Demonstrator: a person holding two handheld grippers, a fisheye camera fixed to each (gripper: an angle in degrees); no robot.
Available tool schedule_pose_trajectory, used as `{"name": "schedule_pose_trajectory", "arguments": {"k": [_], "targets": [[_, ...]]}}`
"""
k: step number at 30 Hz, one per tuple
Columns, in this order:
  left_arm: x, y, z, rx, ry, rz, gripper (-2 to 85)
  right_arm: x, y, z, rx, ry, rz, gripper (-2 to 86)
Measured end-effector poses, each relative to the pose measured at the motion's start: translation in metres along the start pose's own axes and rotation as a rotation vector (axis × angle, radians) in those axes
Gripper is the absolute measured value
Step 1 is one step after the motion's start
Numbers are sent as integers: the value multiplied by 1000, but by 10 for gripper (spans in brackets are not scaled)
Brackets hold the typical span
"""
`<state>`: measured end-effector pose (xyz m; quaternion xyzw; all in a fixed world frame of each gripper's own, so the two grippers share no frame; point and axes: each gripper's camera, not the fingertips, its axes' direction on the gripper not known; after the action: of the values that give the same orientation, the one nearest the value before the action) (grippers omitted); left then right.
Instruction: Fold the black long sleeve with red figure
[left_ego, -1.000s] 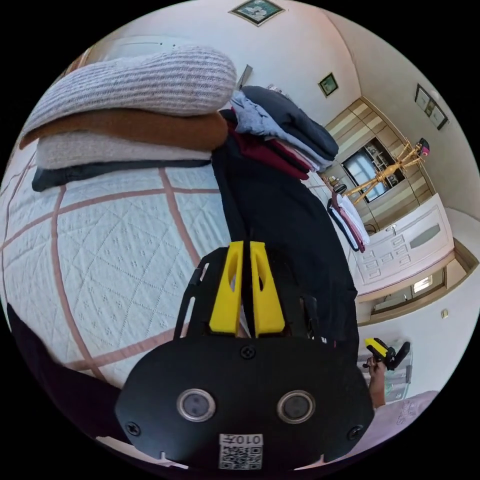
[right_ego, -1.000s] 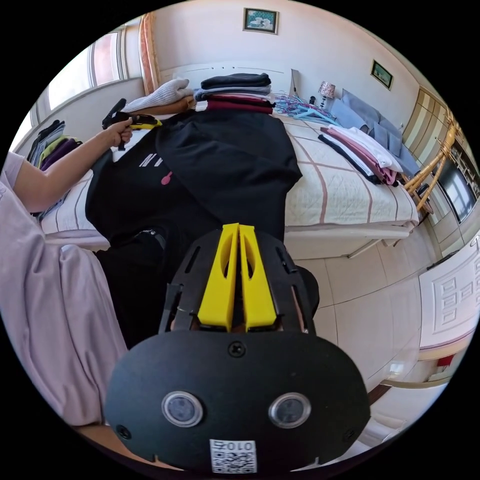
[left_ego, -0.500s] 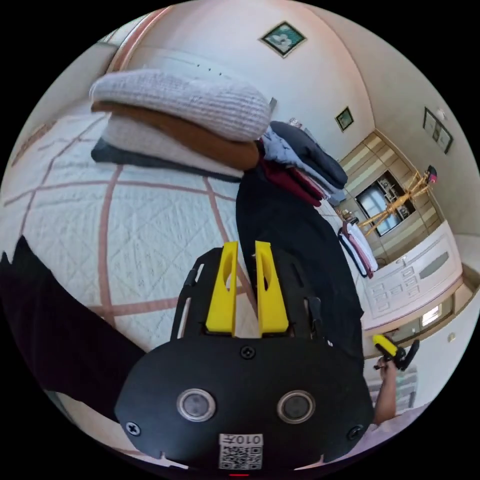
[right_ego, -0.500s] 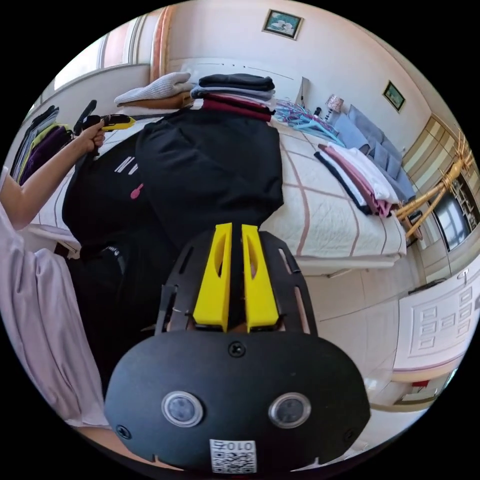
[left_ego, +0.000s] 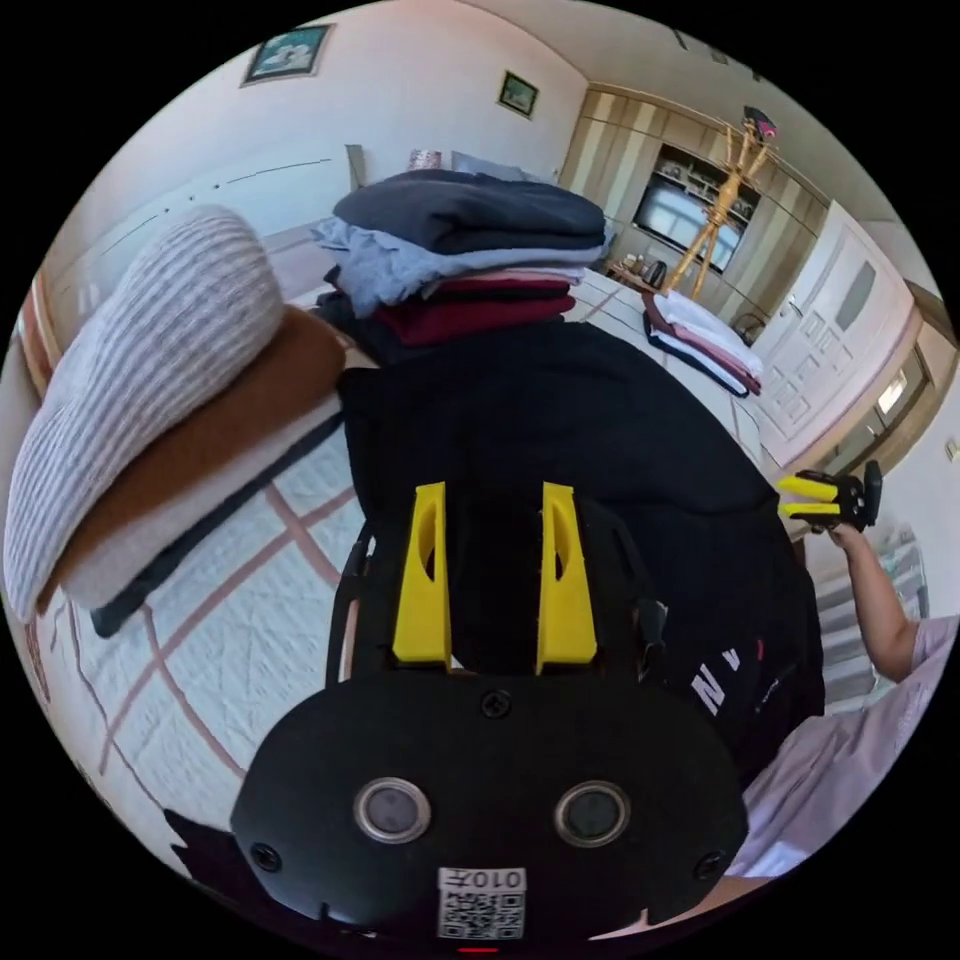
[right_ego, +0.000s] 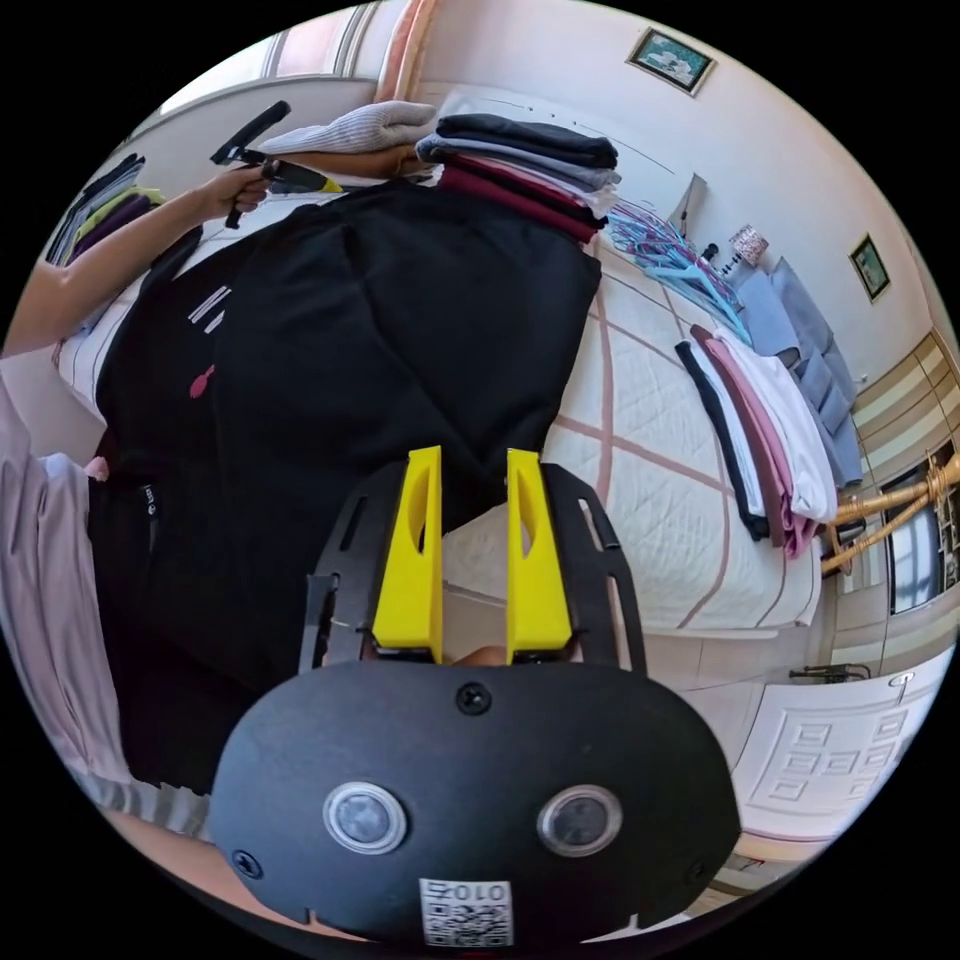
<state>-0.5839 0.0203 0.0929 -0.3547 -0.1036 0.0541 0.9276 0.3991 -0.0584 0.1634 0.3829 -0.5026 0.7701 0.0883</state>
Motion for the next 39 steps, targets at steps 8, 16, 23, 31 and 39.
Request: {"name": "schedule_pose_trajectory", "arguments": {"k": [8,16,23,31,39], "targets": [[0,8,-3,18,106,48,6,3,-2,11,0,-87,83,72],[-28,38,11,-33,125,-215,30,-21,-5,11,-21,-9,158,75],[24,88,-98,232,-51,-139,56,-89,4,-39,99,29,177,80],[67,227,-202,238,-434,-345,92,-153,14,-2,-71,12,163,85],[48,293,-218,111,-528,-547,112,-190,27,-74,169,79,216,80]]}}
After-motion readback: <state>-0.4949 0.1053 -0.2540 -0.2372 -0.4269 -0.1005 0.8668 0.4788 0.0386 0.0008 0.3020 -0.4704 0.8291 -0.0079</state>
